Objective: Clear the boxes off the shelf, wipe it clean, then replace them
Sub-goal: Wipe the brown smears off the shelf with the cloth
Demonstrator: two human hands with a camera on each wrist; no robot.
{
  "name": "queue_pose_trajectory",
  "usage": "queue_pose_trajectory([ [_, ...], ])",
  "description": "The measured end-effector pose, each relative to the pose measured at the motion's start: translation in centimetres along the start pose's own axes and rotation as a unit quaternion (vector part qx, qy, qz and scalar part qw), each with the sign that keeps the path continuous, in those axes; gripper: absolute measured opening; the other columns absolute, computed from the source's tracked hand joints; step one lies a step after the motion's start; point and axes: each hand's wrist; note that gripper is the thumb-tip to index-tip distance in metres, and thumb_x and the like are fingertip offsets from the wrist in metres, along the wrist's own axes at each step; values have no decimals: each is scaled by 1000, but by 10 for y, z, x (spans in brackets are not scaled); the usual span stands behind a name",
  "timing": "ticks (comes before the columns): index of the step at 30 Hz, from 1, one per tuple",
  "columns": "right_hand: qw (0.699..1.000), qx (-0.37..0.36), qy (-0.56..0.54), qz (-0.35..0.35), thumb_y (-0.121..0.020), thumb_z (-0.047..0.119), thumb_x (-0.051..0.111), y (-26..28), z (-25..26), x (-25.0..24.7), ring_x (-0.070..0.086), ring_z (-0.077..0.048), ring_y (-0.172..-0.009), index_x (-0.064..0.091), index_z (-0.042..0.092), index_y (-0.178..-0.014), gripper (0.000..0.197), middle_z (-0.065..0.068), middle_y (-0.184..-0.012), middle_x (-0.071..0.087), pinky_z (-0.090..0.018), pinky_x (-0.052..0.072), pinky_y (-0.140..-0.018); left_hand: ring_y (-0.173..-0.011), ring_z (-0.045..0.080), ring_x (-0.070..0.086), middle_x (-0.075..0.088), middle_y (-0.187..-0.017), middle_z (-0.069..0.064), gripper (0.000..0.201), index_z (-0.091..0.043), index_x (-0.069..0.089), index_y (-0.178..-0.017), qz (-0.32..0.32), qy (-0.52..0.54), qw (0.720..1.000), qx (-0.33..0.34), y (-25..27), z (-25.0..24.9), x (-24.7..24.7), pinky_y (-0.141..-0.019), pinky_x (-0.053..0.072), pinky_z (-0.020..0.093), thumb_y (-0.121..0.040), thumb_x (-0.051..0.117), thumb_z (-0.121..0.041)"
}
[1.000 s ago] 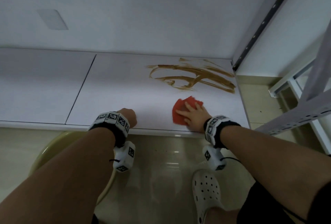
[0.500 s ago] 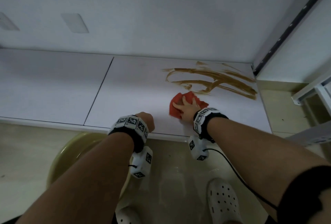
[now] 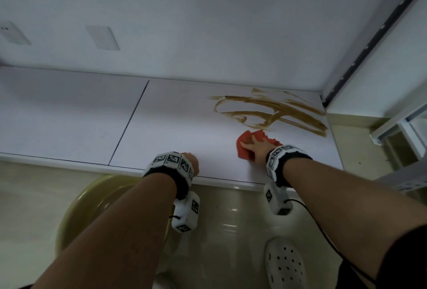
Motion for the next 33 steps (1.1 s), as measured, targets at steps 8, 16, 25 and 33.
queue_pose_trajectory([
  [8, 998, 31, -47, -24, -97, 33, 44, -27, 12, -15, -7, -44, -143, -6, 32, -150, 73, -17, -156, -16, -51, 4, -116, -144, 25, 22, 22, -156, 10, 48, -8, 25, -149, 20, 27, 999, 32, 12, 14, -18, -116, 16, 31, -102, 30, -9],
  [16, 996, 21, -71, -43, -99, 30, 40, -51, 10, -40, -10, -40, -143, -6, 31, -150, 68, -13, -157, -16, -50, 2, -116, -146, 25, 16, 13, -159, 7, 54, -24, 14, -153, 48, 43, 997, 49, 19, 22, -24, -118, 12, 35, -102, 22, -7],
  [25, 994, -76, 56, -54, -95, 32, 46, -29, 50, -19, -7, -48, -141, -1, 39, -149, 72, -12, -157, -14, -60, 2, -113, -141, 21, 30, 31, -153, 1, 47, -24, 36, -146, 52, 35, 998, 15, -3, 20, -23, -116, 21, 31, -99, 40, -23],
  [33, 986, -142, -63, -59, -100, 38, 33, -3, 61, 8, 4, -40, -144, 18, 39, -147, 50, -7, -159, 6, -50, 6, -117, -142, 22, 29, 29, -154, 6, 48, -14, 32, -147, 27, 25, 999, 15, 6, 10, -10, -115, 23, 31, -99, 38, -15],
])
Point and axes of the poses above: each hand's wrist, its own y-axis away from the middle knuckle, its own x-axis out of the palm, z = x × y
